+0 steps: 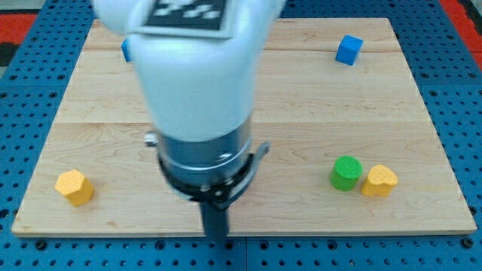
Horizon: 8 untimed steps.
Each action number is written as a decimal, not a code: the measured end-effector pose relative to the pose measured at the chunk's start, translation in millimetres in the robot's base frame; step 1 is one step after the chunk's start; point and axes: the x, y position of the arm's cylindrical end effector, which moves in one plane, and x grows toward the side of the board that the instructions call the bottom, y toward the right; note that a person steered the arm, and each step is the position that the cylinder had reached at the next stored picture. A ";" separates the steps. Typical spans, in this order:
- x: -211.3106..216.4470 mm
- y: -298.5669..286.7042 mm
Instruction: Move the yellow hexagon to the red star
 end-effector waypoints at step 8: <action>-115.5 -104.2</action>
